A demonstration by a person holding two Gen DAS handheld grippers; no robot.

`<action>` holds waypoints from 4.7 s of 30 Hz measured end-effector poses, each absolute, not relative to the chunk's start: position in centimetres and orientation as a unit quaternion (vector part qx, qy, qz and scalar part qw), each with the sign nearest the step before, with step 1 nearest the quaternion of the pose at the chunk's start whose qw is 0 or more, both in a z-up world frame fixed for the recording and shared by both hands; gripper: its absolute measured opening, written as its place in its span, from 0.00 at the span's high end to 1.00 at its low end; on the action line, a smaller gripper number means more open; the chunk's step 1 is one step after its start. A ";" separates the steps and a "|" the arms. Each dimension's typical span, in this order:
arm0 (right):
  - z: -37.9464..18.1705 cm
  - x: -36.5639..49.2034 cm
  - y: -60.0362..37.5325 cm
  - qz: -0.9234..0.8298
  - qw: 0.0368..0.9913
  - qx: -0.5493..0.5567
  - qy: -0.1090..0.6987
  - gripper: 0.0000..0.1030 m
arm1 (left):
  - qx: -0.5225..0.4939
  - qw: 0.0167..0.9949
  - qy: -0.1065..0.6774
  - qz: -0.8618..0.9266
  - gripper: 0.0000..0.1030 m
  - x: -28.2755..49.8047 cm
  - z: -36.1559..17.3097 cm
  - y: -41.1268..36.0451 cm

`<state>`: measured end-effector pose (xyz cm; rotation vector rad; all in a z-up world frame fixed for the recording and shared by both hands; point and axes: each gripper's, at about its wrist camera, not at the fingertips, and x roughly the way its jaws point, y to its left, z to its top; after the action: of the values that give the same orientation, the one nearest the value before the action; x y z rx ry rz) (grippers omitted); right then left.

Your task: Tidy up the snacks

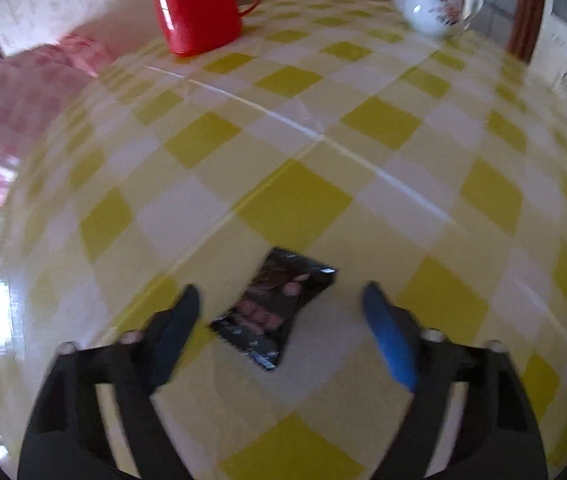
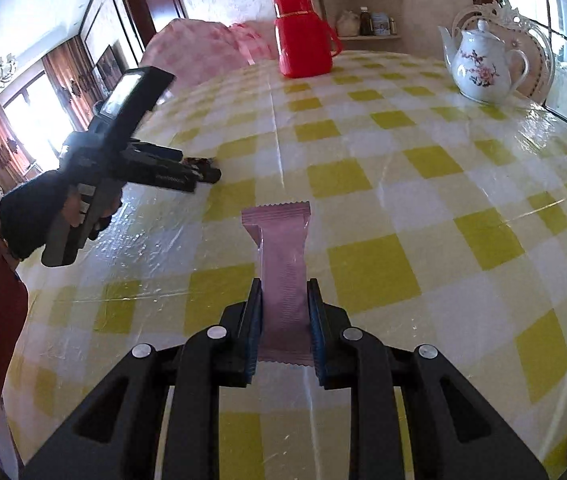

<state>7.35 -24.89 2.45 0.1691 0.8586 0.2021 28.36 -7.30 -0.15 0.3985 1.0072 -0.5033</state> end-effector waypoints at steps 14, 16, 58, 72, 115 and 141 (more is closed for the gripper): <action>1.8 7.5 -24.6 0.091 0.899 0.071 0.423 0.79 | 0.160 0.859 0.439 -0.209 0.72 18.8 0.4 -8.2; 1.8 7.5 -24.6 0.090 0.899 0.068 0.422 0.79 | 0.163 0.864 0.432 -0.203 0.72 16.9 0.7 -8.5; 2.7 -3.5 -16.9 0.151 0.908 0.040 0.389 0.79 | 0.101 0.907 0.382 -0.147 0.72 -6.9 2.9 1.2; 5.4 -13.5 -3.7 0.289 0.887 -0.049 0.357 0.79 | 0.075 0.917 0.384 -0.075 0.72 -15.6 3.3 11.5; 3.5 -24.0 16.2 0.382 0.790 -0.210 0.432 0.16 | -0.044 0.885 0.430 0.175 0.02 -26.9 2.7 31.0; 2.1 -23.5 17.5 0.378 0.769 -0.207 0.472 0.16 | -0.076 0.849 0.489 0.185 0.02 -25.7 -0.6 32.5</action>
<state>-23.50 17.49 2.13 -0.4481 1.0241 0.8203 -25.69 32.50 -0.57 -0.1593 1.0307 0.3889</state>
